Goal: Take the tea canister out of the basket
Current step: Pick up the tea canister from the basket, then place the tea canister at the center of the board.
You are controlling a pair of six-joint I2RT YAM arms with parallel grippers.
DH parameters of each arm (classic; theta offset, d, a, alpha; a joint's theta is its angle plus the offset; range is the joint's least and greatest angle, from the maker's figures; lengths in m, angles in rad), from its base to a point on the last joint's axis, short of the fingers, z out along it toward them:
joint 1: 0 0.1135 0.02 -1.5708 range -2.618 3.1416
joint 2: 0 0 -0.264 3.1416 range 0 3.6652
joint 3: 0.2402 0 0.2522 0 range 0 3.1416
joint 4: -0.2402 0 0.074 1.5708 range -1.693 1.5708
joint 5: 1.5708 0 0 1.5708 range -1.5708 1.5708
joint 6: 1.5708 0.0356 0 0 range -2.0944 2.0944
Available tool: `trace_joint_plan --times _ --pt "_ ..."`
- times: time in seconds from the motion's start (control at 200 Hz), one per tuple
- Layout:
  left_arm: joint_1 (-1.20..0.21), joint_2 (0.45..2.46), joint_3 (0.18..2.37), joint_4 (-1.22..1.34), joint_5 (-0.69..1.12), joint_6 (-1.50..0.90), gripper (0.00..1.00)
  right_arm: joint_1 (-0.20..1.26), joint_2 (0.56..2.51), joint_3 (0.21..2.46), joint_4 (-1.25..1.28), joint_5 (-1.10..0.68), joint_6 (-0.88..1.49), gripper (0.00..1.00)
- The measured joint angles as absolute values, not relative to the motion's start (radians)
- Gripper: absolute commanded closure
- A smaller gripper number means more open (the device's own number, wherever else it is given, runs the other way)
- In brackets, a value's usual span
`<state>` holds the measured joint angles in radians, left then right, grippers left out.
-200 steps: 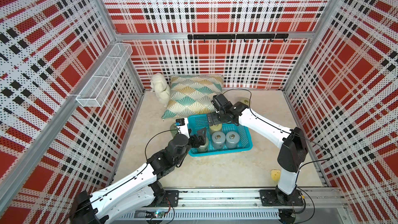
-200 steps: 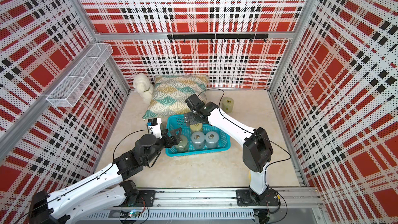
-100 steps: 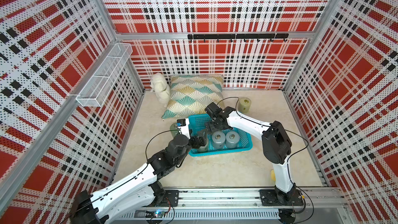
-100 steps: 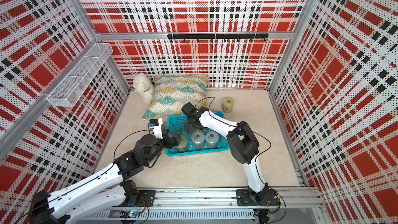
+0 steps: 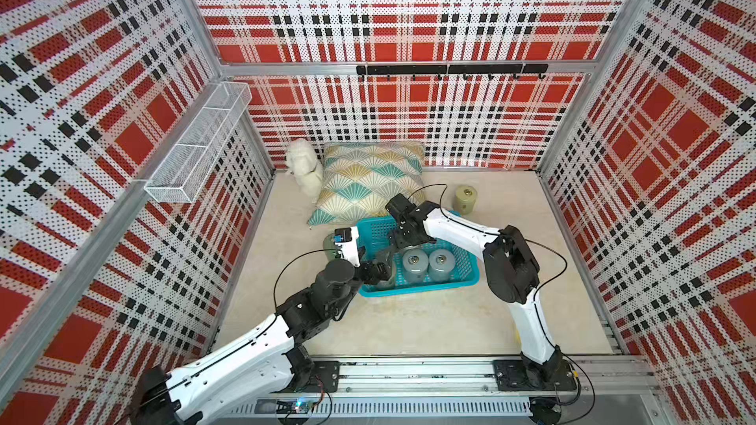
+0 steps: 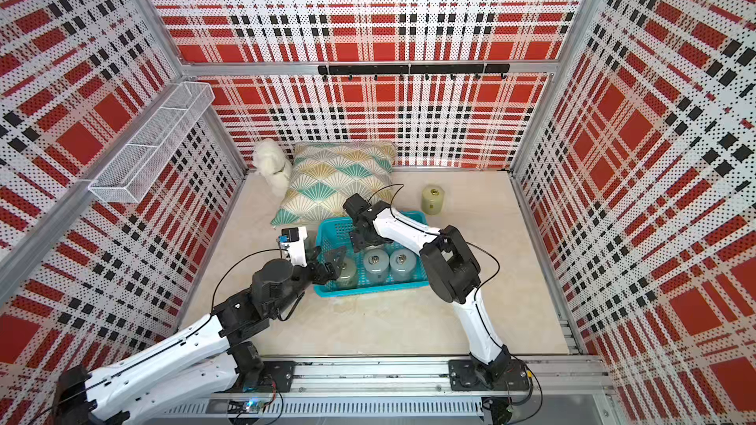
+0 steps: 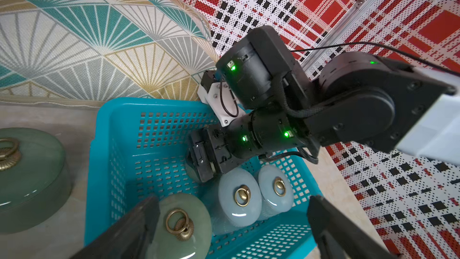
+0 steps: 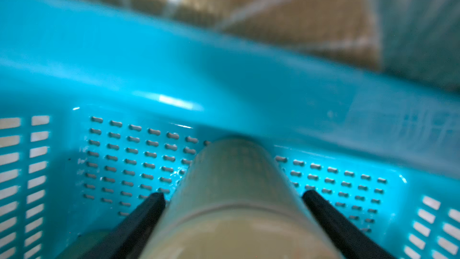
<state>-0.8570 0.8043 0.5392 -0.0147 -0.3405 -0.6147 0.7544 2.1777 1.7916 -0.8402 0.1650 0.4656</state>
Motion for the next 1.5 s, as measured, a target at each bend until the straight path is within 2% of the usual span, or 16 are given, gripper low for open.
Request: trace_joint_plan --times 0.21,0.396,1.002,1.203,1.498 --pt "-0.859 0.804 0.539 -0.015 -0.340 -0.612 0.00 0.756 2.176 1.790 -0.840 0.167 0.465 0.19" --pt "-0.860 0.804 0.539 -0.015 -0.340 -0.609 0.00 0.765 2.163 1.786 -0.855 0.169 0.465 0.26" --pt "-0.953 0.905 0.588 0.023 -0.352 -0.590 0.00 0.748 1.939 1.786 -0.943 0.195 0.462 0.24" --pt "-0.989 0.984 0.646 0.060 -0.352 -0.571 0.00 0.654 1.845 1.739 -0.947 0.189 0.459 0.23" --pt "-1.005 1.077 0.682 0.126 -0.336 -0.545 0.00 0.394 1.690 1.618 -0.948 0.173 0.439 0.23"
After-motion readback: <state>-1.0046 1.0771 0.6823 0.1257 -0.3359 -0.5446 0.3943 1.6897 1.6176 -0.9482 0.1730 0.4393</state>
